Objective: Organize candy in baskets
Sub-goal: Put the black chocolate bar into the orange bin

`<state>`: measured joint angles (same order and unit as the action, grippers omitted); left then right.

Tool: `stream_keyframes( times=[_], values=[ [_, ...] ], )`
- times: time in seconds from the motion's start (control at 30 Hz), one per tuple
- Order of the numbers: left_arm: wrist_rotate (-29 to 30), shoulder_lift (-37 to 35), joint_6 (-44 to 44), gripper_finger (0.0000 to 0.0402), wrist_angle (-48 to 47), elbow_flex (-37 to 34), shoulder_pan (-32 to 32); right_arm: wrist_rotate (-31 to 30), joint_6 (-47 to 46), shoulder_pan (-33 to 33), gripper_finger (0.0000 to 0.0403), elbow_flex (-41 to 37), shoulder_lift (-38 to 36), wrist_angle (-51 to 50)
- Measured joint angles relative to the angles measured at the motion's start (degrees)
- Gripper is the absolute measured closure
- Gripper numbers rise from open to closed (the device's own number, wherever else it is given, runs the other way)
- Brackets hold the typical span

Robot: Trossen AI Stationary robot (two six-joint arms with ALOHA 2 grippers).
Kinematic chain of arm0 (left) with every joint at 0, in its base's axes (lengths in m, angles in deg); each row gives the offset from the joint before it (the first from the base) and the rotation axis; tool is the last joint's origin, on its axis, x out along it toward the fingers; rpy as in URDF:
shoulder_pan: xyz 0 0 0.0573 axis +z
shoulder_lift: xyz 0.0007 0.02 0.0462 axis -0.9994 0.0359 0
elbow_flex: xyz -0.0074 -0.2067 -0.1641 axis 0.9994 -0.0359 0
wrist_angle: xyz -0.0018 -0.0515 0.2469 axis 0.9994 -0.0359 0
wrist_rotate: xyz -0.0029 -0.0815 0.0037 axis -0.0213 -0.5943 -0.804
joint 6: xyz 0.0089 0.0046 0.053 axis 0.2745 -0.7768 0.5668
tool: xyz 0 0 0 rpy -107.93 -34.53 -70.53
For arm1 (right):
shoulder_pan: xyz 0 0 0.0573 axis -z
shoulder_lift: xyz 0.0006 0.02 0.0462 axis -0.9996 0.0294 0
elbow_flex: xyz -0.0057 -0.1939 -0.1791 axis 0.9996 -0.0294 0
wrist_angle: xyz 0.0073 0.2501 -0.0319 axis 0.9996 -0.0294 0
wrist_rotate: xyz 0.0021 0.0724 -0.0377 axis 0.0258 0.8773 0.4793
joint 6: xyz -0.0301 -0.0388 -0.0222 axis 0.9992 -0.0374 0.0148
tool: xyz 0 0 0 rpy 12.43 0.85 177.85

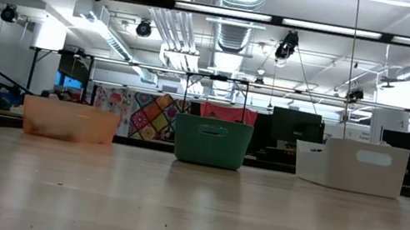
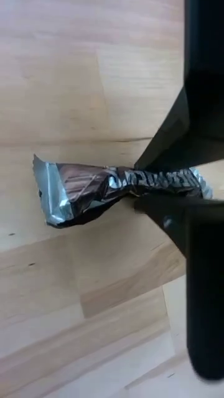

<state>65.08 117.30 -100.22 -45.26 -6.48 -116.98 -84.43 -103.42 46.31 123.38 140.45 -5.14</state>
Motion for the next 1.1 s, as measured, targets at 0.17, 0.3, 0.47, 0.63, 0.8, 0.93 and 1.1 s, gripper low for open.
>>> stream_keyframes(
  times=[0.17, 0.3, 0.47, 0.63, 0.8, 0.93, 1.1],
  values=[
    [0.00, 1.05, 0.64, 0.0260, 1.34, 0.00, 0.00, -0.36, 0.00, 0.01, 0.0385, -0.04, -0.53, -0.07],
    [-0.02, 2.21, 1.05, 0.0260, 1.47, 0.00, 0.00, -0.34, 0.00, 0.03, 0.0384, -0.06, -1.99, -0.07],
    [-0.38, 3.44, 2.11, 0.0260, 4.45, -0.02, -0.02, -2.05, 0.21, 0.52, 0.0384, -0.07, -5.76, 0.67],
    [-8.18, 5.41, 6.85, 0.0260, 12.02, -0.02, 0.00, -9.59, 5.21, 2.53, 0.0384, -0.11, -10.42, 7.44],
    [-16.32, 8.50, 13.96, 0.0260, 22.10, -0.02, -0.04, -15.76, 16.69, 6.00, 0.0384, -0.31, -12.98, 19.49],
    [-18.45, 10.61, 16.78, 0.0260, 27.18, -0.02, -0.02, -16.18, 27.74, 9.25, 0.0385, -0.45, -13.19, 30.04],
    [-22.28, 11.85, 17.73, 0.0260, 29.98, -0.02, 0.00, -14.81, 38.25, 13.07, 0.0385, -0.41, -12.93, 37.70]
  ],
)
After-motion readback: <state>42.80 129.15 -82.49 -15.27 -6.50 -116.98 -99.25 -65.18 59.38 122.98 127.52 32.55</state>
